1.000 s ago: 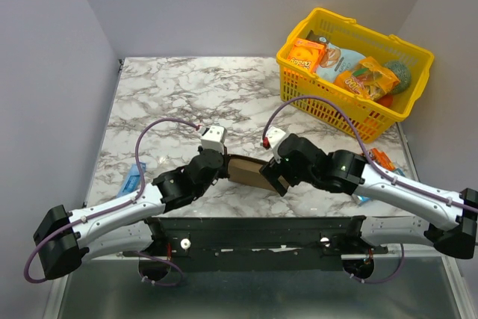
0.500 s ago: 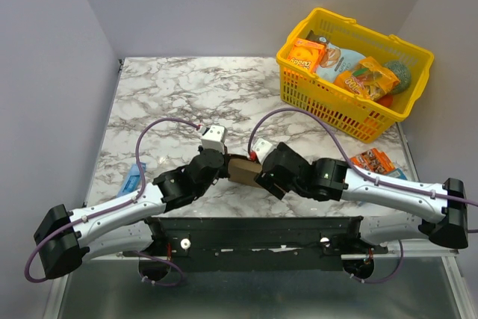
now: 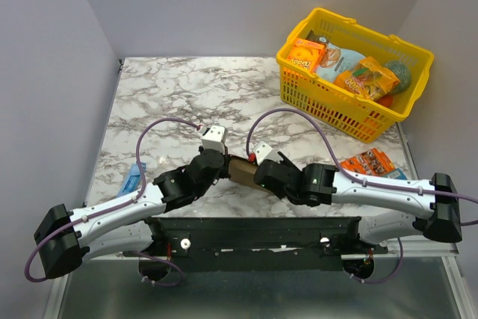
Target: Fold the paper box
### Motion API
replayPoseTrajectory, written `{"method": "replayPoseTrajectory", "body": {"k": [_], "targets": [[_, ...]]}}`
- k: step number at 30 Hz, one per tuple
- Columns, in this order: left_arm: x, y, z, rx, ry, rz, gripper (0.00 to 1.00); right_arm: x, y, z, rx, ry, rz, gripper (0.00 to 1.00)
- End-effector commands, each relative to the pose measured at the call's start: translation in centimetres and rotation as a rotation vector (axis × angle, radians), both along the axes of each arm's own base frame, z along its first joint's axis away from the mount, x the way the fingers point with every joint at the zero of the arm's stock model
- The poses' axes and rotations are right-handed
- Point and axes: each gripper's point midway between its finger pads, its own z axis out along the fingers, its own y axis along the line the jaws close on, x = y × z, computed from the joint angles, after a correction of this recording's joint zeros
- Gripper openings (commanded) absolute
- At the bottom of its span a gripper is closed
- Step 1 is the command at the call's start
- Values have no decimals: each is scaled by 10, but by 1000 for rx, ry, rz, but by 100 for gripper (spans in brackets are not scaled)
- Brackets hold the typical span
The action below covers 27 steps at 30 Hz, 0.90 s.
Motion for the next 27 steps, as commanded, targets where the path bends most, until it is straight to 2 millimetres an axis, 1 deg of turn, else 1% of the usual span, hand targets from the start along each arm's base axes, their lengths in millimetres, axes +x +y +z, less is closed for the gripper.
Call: {"method": "replayPoseTrajectory", "body": {"k": [1,2,5,7,12,13,15,19,22,23,24,25,26,27], "targets": [[-32,26,-63,196,177,-48,0,-2,-22,-13,-57,-18,-135,52],[-32,26,-62,193,176,-49,0,0,-24,-11,-63,-43,-152,52],[-32,25,-63,194,176,-53,0,3,-33,-11,-90,-86,-224,55],[-32,25,-63,198,179,-53,0,3,-37,-12,-100,-97,-252,54],[-31,23,-64,191,178,-53,0,3,-40,-7,-112,-154,-303,46],[-32,23,-64,191,179,-54,0,2,-43,-8,-133,-157,-307,44],[-32,22,-64,187,181,-61,0,2,-41,-9,-134,-155,-305,41],[-33,19,-57,163,175,-71,0,1,-40,-10,-150,-157,-301,39],[-35,14,-47,124,168,-89,11,1,-39,-12,-157,-158,-302,39],[-35,12,-42,107,162,-94,21,1,-39,-12,-160,-156,-303,39],[-35,12,-35,85,149,-97,23,1,-40,-13,-164,-158,-304,39],[-35,11,-33,76,145,-100,26,1,-39,-13,-163,-157,-305,39],[-35,11,-29,65,138,-102,34,1,-39,-12,-163,-159,-304,39],[-36,11,-23,48,128,-102,37,1,-39,-13,-164,-157,-304,39]]}}
